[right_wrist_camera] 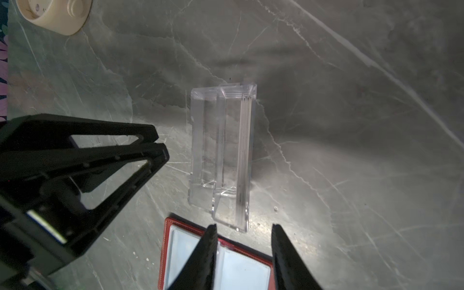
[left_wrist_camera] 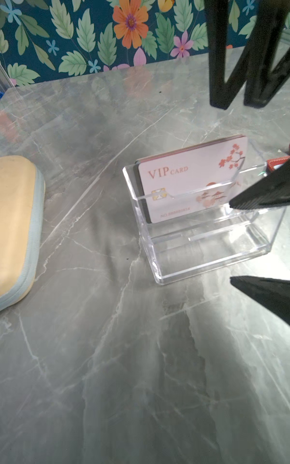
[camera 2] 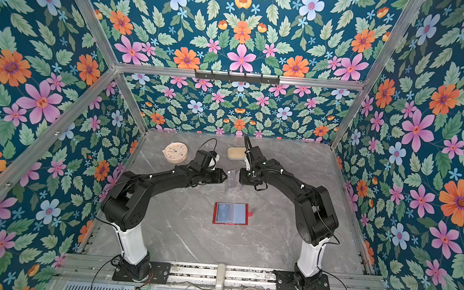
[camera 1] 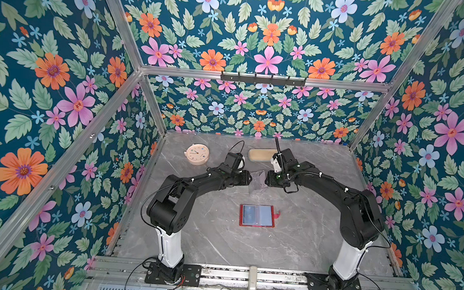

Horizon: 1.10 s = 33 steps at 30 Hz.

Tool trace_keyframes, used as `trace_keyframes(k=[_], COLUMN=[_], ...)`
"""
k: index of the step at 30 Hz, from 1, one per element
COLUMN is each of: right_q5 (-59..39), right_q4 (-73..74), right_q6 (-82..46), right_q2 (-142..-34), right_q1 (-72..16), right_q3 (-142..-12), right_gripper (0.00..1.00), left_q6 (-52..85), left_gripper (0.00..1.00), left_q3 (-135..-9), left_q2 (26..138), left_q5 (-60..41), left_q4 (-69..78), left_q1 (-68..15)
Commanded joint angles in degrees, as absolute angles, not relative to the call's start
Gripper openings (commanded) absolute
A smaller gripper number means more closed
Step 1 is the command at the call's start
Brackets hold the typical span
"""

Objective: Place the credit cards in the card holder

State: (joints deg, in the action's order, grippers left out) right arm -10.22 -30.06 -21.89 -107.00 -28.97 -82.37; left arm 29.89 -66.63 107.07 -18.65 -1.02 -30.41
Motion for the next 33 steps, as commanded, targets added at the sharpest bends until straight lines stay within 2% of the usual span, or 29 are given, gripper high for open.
trace_keyframes(k=[1, 18, 33], right_q5=[-11.2, -9.3, -7.1], right_q4=[-33.2, -40.7, -45.7], right_q6=[-19.8, -17.0, -15.5], right_q2=[-109.3, -120.7, -125.5], right_q1=[-28.6, -28.7, -28.6], right_q3=[-85.4, -99.1, -104.8], right_gripper=[0.38, 0.38, 0.37], left_q6=[29.7, 31.2, 32.8], left_gripper=[0.46, 0.44, 0.42], left_q3=[-68.0, -71.2, -70.6], left_q2=[108.8, 114.6, 115.9], left_q5=[-20.8, -22.6, -22.0], left_q4=[-1.7, -1.8, -2.0], left_q1=[-30.1, -29.2, -29.1])
